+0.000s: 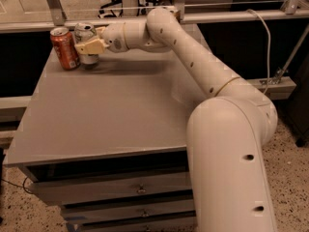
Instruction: Move 7up can near coke can
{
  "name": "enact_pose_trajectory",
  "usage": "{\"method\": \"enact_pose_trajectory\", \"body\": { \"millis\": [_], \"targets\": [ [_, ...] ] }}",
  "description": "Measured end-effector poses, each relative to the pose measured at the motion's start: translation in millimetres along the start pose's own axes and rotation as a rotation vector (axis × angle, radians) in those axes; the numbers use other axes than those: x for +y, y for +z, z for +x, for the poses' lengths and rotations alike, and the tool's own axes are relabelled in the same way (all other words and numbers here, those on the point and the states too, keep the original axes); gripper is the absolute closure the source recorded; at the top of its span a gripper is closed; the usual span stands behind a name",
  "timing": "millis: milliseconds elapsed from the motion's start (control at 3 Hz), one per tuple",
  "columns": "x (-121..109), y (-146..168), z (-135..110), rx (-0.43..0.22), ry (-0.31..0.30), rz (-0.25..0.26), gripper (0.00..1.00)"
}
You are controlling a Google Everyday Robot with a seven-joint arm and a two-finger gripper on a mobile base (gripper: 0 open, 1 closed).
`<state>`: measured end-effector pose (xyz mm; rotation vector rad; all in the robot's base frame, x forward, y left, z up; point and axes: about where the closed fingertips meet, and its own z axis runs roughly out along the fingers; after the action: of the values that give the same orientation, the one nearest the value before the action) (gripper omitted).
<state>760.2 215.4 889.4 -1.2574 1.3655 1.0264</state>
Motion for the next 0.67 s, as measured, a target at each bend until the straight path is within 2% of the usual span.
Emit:
{"method": "enact_pose_trajectory", "body": {
  "millis": [333,667],
  "targets": [
    [-1.9,1.9,-0.6,-0.008,-0.011,-0.005,0.12],
    [-2.2,2.8,-1.0,-0.022,-0.027,-0.01,0.0]
  ]
}}
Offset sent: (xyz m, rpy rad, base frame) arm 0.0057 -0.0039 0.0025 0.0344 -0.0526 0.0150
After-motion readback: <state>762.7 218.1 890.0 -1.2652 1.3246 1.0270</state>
